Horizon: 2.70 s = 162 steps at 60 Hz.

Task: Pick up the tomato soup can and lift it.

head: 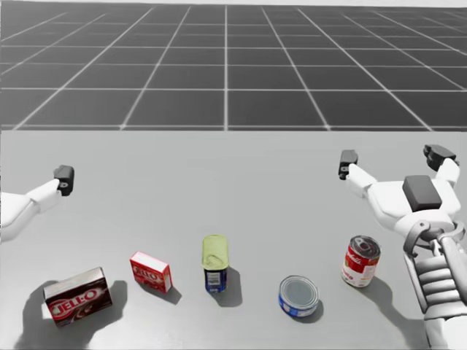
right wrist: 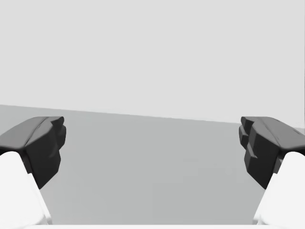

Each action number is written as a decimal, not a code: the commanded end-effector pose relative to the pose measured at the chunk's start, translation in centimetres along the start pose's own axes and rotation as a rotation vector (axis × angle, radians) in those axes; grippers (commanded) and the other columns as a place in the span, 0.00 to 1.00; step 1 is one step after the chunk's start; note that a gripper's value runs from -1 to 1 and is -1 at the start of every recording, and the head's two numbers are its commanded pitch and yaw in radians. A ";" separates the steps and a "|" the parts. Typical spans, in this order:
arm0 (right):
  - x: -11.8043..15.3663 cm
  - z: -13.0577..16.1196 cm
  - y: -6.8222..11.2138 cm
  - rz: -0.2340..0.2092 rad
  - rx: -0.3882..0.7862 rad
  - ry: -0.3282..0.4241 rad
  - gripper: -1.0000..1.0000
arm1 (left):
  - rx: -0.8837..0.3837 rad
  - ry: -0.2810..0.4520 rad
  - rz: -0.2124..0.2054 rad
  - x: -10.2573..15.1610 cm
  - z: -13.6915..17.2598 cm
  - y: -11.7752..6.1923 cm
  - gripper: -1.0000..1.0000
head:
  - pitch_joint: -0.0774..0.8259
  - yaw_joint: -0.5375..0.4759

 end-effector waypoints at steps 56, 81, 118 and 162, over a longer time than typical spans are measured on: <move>2.8 5.0 0.0 -0.031 0.136 0.084 0.00 | -0.025 -0.011 0.029 0.6 0.3 -0.2 0.00 | 0.82 0.17; -2.4 12.6 -0.9 -0.161 0.258 0.215 0.00 | -0.029 -0.005 0.032 0.5 0.3 -0.4 0.00 | 0.82 0.17; -9.9 8.7 0.9 -0.181 0.237 0.365 0.00 | -0.021 -0.010 0.025 0.7 0.3 -0.6 0.00 | 0.80 0.17; -12.0 4.8 1.7 -0.102 0.183 0.378 1.00 | -0.025 -0.017 0.020 0.8 0.5 -0.6 0.00 | 0.78 0.18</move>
